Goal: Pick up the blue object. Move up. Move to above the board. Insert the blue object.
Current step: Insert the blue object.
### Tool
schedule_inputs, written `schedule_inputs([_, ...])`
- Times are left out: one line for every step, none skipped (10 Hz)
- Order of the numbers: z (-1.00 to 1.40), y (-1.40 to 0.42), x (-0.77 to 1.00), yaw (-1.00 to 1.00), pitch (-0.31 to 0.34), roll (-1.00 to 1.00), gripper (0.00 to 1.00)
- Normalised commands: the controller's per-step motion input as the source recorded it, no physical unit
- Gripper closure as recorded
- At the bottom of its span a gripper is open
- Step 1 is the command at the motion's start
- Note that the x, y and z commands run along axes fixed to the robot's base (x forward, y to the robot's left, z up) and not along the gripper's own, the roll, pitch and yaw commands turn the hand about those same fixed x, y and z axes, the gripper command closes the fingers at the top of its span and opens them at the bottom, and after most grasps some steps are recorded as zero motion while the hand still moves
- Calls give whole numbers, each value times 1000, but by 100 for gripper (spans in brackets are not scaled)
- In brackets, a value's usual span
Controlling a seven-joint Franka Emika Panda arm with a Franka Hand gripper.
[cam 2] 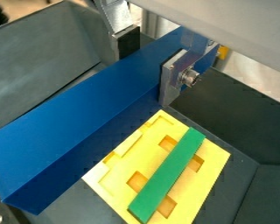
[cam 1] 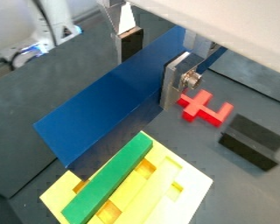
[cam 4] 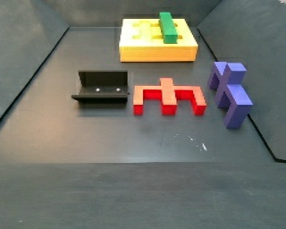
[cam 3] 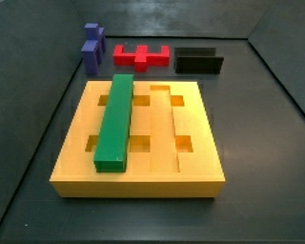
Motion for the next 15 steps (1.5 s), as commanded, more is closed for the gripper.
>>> schedule_inputs([-31, 0, 0, 0, 0, -34, 100])
schedule_inputs([-349, -40, 20, 0, -123, -244, 100])
schedule_inputs([-397, -111, 17, 0, -169, -321, 100])
schedule_inputs([-383, -123, 23, 0, -176, -329, 100])
schedule_inputs([-429, -91, 17, 0, -171, -311, 100])
schedule_inputs([-549, -71, 0, 0, -151, -254, 100])
schedule_inputs([-711, -157, 0, 0, -194, -111, 100])
schedule_inputs([-757, -154, 0, 0, -247, 0, 100])
schedule_inputs([-746, -171, 0, 0, -244, 0, 100])
schedule_inputs([-711, -209, 0, 0, -229, 0, 100])
schedule_inputs([-591, -160, 80, 0, -147, -3, 100])
schedule_inputs([-603, -123, 180, -14, -101, -41, 100])
schedule_inputs([-611, -140, 234, -14, -96, -27, 100])
schedule_inputs([-611, -151, 240, -14, -86, -11, 100])
schedule_inputs([-531, -154, 211, 0, -37, 0, 100])
